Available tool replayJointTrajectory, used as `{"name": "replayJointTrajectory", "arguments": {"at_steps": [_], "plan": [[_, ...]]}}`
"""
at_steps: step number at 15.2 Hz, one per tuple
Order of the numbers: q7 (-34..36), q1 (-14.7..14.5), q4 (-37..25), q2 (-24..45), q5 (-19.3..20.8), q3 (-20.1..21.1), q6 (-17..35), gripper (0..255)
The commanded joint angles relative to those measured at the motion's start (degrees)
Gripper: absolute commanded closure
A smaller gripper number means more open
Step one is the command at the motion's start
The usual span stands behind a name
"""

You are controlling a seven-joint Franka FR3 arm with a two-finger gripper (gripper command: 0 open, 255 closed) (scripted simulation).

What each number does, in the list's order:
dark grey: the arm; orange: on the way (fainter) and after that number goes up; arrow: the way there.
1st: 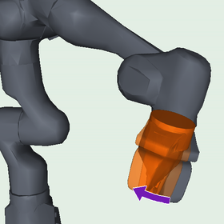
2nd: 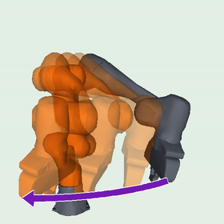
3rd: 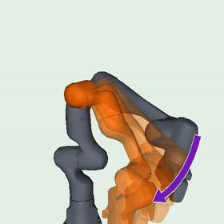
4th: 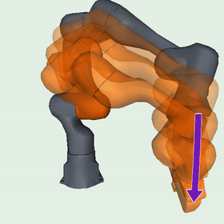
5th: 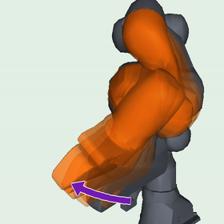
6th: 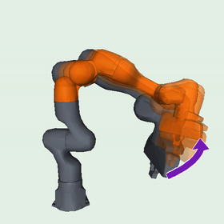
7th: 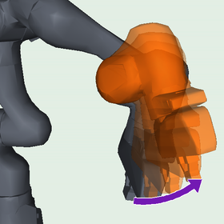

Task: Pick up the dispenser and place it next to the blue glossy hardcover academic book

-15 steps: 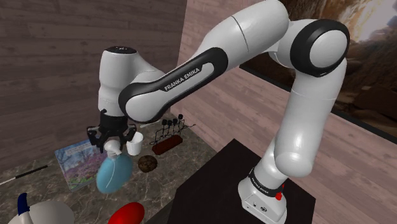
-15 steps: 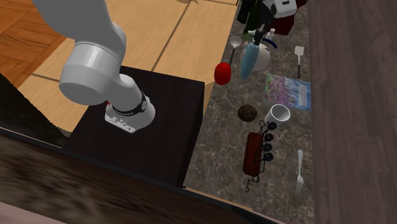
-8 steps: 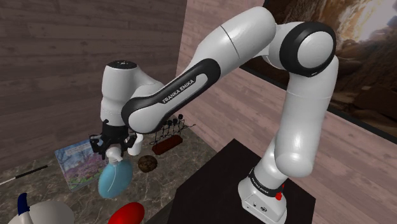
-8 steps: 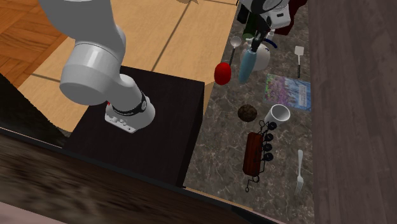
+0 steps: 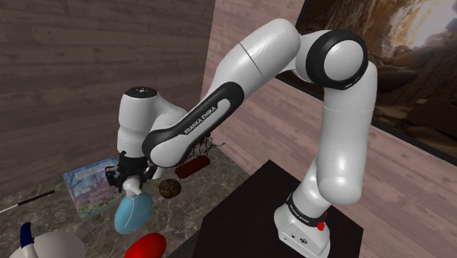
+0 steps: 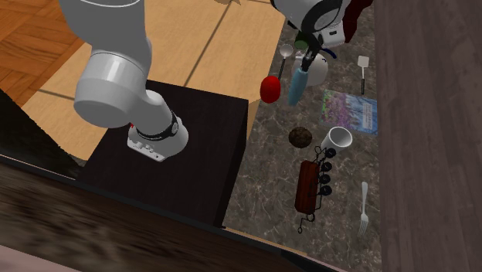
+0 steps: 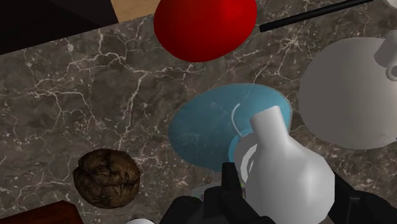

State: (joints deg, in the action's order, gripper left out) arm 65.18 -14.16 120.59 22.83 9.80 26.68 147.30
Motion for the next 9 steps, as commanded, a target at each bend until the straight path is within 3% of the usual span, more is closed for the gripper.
{"name": "replayJointTrajectory", "arguments": {"at_steps": [1,9], "plan": [[0.39,-0.38,0.08,1.11,0.77,-0.56,1.19,255],[1.70,-1.81,-0.06,4.56,2.97,-2.38,4.36,255]]}}
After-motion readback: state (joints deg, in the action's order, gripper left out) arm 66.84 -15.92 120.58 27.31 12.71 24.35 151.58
